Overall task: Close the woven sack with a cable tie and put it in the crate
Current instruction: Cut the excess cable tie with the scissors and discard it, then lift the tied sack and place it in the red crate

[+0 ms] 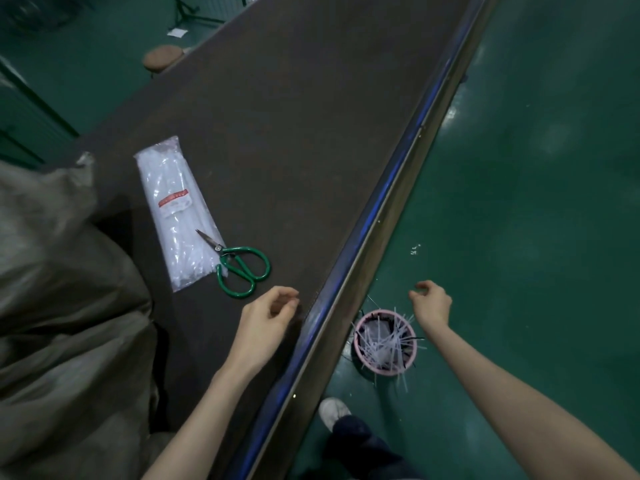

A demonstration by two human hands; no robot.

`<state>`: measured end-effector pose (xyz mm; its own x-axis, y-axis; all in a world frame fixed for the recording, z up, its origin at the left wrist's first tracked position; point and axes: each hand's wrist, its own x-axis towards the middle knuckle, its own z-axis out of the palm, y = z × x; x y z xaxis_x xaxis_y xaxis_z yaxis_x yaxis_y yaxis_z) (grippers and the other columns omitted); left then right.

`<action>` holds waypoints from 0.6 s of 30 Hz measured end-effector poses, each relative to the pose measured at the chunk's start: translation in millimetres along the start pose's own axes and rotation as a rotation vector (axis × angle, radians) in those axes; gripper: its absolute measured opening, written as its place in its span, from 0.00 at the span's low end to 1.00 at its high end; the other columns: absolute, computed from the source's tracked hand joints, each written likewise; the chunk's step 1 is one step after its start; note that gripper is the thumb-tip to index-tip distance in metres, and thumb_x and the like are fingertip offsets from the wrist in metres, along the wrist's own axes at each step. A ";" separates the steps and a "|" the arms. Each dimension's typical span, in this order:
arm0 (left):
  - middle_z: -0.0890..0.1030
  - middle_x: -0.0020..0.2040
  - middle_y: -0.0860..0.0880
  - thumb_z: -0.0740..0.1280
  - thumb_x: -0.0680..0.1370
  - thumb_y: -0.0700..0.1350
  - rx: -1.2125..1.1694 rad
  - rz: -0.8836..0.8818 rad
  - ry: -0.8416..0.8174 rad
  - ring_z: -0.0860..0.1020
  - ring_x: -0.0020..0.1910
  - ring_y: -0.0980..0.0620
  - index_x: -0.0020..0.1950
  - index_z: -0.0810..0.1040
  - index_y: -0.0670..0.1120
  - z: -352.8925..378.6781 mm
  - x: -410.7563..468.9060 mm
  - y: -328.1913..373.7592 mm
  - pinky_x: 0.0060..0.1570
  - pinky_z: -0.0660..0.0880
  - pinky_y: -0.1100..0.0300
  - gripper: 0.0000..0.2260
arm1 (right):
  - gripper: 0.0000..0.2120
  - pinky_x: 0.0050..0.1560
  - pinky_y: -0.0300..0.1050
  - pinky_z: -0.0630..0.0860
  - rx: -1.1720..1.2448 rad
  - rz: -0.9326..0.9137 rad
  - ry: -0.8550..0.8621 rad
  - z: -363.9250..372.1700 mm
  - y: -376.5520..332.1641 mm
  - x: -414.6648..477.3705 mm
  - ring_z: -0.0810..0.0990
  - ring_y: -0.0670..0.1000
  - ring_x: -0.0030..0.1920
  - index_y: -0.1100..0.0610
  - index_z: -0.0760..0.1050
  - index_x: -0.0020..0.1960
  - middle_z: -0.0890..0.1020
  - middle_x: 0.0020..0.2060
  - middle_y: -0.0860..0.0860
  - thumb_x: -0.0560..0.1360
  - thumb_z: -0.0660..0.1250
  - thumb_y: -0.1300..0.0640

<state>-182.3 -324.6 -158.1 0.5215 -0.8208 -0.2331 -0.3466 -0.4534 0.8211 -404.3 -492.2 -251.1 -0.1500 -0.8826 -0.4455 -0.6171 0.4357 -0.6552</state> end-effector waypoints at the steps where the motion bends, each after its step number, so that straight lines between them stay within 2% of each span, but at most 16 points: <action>1: 0.84 0.45 0.52 0.67 0.76 0.40 0.003 -0.004 0.016 0.80 0.45 0.61 0.50 0.81 0.47 -0.6 -0.7 -0.4 0.43 0.70 0.78 0.06 | 0.13 0.52 0.49 0.77 0.028 0.004 -0.003 0.0 -1.3 1.0 0.81 0.59 0.46 0.63 0.78 0.56 0.83 0.49 0.62 0.73 0.65 0.64; 4: 0.85 0.45 0.51 0.68 0.76 0.40 -0.010 -0.015 0.056 0.80 0.46 0.62 0.50 0.81 0.46 -1.9 -1.4 -1.0 0.42 0.70 0.79 0.06 | 0.10 0.57 0.56 0.77 0.099 0.009 -0.015 -0.9 -7.9 2.5 0.82 0.61 0.50 0.63 0.80 0.51 0.84 0.47 0.62 0.71 0.65 0.65; 8: 0.85 0.46 0.52 0.67 0.76 0.40 -0.010 -0.010 0.083 0.80 0.46 0.64 0.51 0.81 0.46 -10.0 -4.7 1.8 0.43 0.70 0.80 0.06 | 0.07 0.59 0.53 0.77 0.159 -0.074 -0.064 -5.0 -30.1 -12.0 0.82 0.58 0.50 0.58 0.81 0.47 0.84 0.46 0.58 0.72 0.66 0.64; 10: 0.84 0.46 0.52 0.67 0.76 0.41 -0.003 -0.006 0.091 0.81 0.46 0.62 0.52 0.81 0.47 -20.5 -7.7 3.5 0.43 0.70 0.80 0.07 | 0.06 0.59 0.52 0.77 0.213 -0.137 -0.112 -4.9 -43.5 -22.8 0.83 0.56 0.50 0.53 0.80 0.42 0.84 0.45 0.55 0.71 0.67 0.63; 12: 0.85 0.46 0.51 0.67 0.76 0.41 0.014 0.022 0.137 0.81 0.45 0.60 0.51 0.81 0.48 -39.4 -13.6 3.9 0.44 0.72 0.76 0.06 | 0.07 0.58 0.53 0.77 0.264 -0.207 -0.191 -1.1 -58.6 -36.3 0.83 0.55 0.50 0.49 0.80 0.38 0.85 0.43 0.53 0.70 0.69 0.61; 15: 0.85 0.46 0.52 0.67 0.76 0.40 0.020 0.076 0.217 0.82 0.45 0.59 0.49 0.81 0.49 -75.1 -28.2 5.1 0.49 0.75 0.66 0.06 | 0.07 0.56 0.54 0.77 0.329 -0.319 -0.304 8.1 -87.5 -64.3 0.83 0.55 0.47 0.49 0.80 0.37 0.85 0.40 0.52 0.69 0.70 0.61; 18: 0.85 0.45 0.54 0.66 0.76 0.38 -0.079 0.096 0.320 0.82 0.46 0.58 0.47 0.81 0.54 -110.8 -51.7 10.5 0.51 0.76 0.65 0.10 | 0.09 0.50 0.47 0.76 0.389 -0.464 -0.443 21.5 -124.1 -106.5 0.81 0.52 0.45 0.51 0.79 0.41 0.83 0.41 0.55 0.71 0.70 0.65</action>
<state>-126.5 -248.5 -79.7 0.7121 -0.7020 0.0123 -0.3513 -0.3411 0.8719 -295.1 -448.5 -135.5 0.4352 -0.8729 -0.2207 -0.2115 0.1391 -0.9674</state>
